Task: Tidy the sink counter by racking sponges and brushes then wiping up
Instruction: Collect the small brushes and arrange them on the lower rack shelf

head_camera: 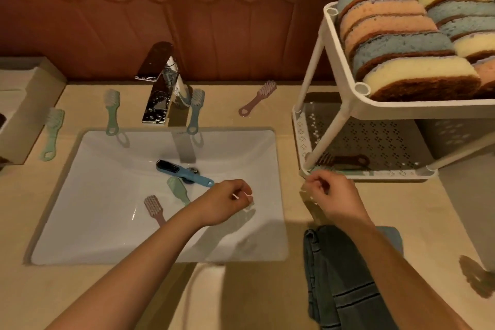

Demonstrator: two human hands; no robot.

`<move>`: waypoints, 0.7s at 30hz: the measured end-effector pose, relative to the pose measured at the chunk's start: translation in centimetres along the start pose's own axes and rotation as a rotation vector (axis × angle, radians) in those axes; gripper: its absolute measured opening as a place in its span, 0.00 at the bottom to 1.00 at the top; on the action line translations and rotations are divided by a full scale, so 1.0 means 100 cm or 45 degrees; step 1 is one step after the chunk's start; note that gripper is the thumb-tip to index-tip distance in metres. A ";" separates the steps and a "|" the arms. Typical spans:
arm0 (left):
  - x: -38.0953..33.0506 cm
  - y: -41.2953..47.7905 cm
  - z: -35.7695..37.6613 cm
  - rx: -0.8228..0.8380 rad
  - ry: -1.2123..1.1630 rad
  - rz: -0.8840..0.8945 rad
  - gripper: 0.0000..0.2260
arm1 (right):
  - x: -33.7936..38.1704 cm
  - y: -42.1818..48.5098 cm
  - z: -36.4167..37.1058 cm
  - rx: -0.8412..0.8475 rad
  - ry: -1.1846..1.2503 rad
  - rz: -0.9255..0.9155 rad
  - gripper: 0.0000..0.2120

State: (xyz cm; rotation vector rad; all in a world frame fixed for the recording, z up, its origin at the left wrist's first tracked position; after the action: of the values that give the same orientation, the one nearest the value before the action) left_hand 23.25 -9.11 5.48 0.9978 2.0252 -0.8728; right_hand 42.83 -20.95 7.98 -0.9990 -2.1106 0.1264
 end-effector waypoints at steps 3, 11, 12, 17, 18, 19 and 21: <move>0.022 -0.024 -0.001 0.014 -0.005 -0.108 0.07 | 0.007 -0.010 0.031 0.076 -0.039 0.056 0.09; 0.139 -0.101 -0.047 -0.112 -0.036 -0.478 0.05 | 0.057 -0.016 0.168 0.374 -0.323 -0.057 0.06; 0.152 -0.107 -0.052 -0.126 -0.033 -0.513 0.05 | 0.061 -0.014 0.182 0.397 -0.357 -0.022 0.07; 0.199 -0.128 -0.070 -0.213 -0.197 -0.661 0.06 | 0.078 0.006 0.252 0.409 -0.466 0.137 0.13; 0.207 -0.130 -0.071 -0.211 -0.241 -0.696 0.06 | 0.082 0.009 0.265 0.405 -0.486 0.167 0.14; 0.214 -0.132 -0.071 -0.206 -0.273 -0.722 0.06 | 0.084 0.011 0.276 0.397 -0.511 0.187 0.15; 0.223 -0.133 -0.072 -0.217 -0.300 -0.765 0.10 | 0.089 0.016 0.292 0.345 -0.542 0.197 0.16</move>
State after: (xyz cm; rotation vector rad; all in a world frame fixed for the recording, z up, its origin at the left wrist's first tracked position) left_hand -0.17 -1.53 -5.49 0.1675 2.1714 -1.0376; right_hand 20.23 -7.11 -7.36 -1.0349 -2.3056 0.7398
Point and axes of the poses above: each hand's wrist, its own y-axis towards the middle knuckle, its own z-axis out of the palm, x = y × z, the point moved 4 cm from there along y, towards the middle knuckle, and after that the axes turned 14 degrees about z, right-handed, at the moved point
